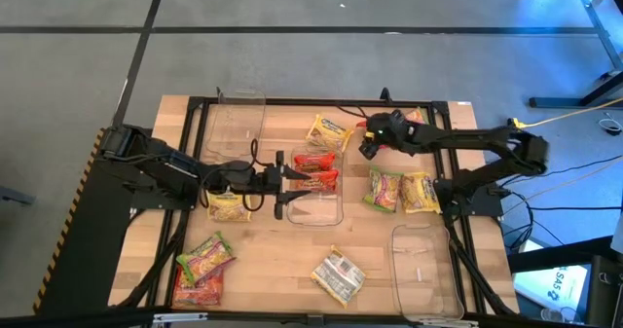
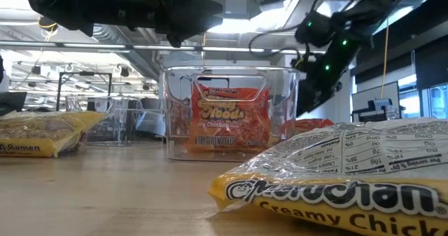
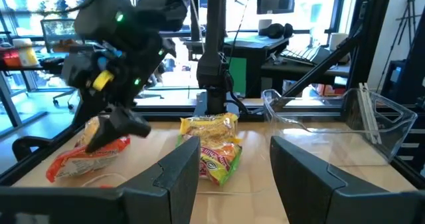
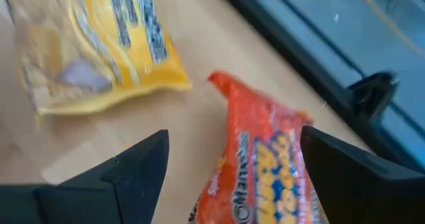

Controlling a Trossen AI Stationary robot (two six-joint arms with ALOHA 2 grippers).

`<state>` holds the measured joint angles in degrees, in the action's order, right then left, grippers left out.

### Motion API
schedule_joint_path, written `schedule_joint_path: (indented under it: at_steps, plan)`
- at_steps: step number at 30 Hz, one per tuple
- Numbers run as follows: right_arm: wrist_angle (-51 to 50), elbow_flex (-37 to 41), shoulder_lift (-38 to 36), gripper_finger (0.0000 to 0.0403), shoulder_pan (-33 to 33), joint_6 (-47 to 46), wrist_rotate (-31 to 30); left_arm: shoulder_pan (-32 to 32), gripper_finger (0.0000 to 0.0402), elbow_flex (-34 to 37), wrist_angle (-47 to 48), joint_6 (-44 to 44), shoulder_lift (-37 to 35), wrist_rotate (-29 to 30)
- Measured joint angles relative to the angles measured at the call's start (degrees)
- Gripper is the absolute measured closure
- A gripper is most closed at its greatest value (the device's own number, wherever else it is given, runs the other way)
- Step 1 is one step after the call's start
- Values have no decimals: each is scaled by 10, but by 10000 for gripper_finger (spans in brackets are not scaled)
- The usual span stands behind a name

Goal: Sort Maruchan noodles
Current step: Put the top orange noodle pack into the middle transparent bin

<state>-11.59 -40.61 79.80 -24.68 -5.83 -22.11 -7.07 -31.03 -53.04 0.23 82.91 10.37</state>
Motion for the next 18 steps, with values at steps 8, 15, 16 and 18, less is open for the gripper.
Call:
schedule_joint_path:
  at_steps: [8,15,16,18]
  plan:
    - [-9,-3,58,91,-2,-16,-53,0,226,0,5,-10,0,0]
    - [-23,-3,92,105,-2,-18,-92,-2,226,0,7,-12,0,0]
    - [-23,-3,96,113,-2,-18,-92,-2,226,0,7,-12,0,0]
    - [-23,-3,103,135,-2,-18,-88,-2,226,0,7,-13,0,0]
